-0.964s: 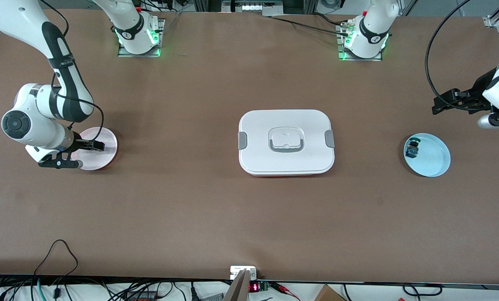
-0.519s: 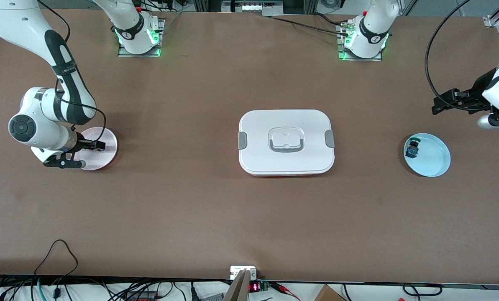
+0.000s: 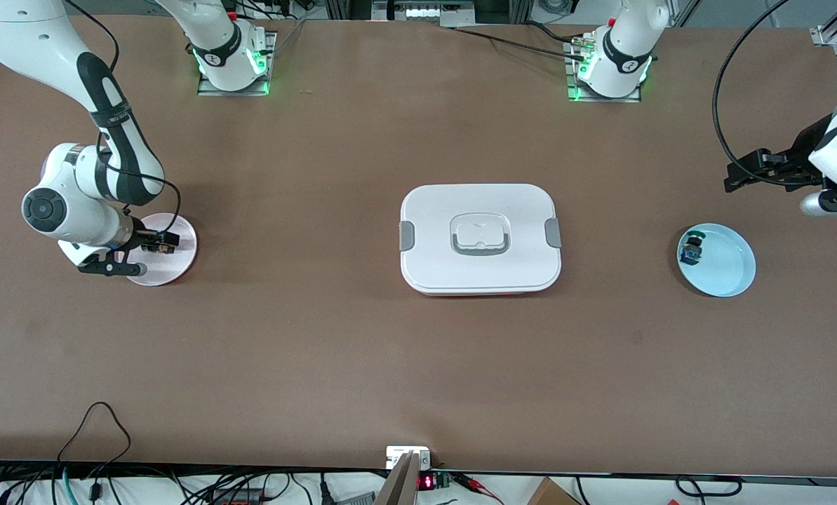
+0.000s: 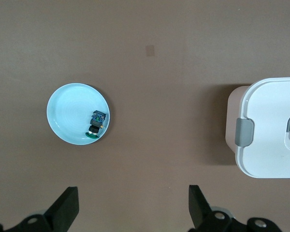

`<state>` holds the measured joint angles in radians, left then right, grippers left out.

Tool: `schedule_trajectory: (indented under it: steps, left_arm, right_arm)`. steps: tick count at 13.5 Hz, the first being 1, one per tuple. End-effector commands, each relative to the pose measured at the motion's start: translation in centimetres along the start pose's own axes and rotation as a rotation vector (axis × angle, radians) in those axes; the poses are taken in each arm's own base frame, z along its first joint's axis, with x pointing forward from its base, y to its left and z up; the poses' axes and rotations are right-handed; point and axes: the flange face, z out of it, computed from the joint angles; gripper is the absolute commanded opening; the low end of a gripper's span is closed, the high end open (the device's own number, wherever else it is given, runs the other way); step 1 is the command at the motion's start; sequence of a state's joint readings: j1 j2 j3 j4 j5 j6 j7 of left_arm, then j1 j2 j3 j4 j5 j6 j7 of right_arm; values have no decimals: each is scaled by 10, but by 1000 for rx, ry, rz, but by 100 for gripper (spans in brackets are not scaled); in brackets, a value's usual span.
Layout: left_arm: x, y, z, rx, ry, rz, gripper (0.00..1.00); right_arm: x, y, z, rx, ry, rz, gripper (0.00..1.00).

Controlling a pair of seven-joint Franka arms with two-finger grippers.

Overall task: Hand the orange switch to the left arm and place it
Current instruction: 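Close the right gripper on the orange switch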

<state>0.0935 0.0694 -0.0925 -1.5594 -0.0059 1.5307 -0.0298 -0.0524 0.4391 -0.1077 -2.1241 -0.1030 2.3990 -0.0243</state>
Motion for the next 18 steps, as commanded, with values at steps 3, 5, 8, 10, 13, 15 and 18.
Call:
schedule_trajectory:
  steps: [3, 5, 8, 10, 13, 15, 18]
  left_arm:
    - [2, 1, -7, -16, 0, 24, 100]
    - [2, 1, -7, -16, 0, 24, 100]
    - [2, 1, -7, -16, 0, 24, 100]
    - [2, 1, -7, -16, 0, 24, 100]
    - [2, 1, -7, -16, 0, 24, 100]
    - [2, 1, -6, -17, -2, 24, 100]
    - [2, 1, -6, -17, -2, 24, 100]
  right_arm:
    - [-9, -2, 15, 1, 11, -5, 100]
    - [-9, -2, 21, 1, 8, -6, 100]
    - [-9, 2, 24, 7, 4, 7, 87]
    - [-9, 1, 20, 7, 4, -8, 26]
    - [-6, -1, 8, 9, 0, -11, 11]
    - [-3, -2, 1, 9, -4, -11, 10]
    - [4, -8, -34, 6, -20, -26, 9]
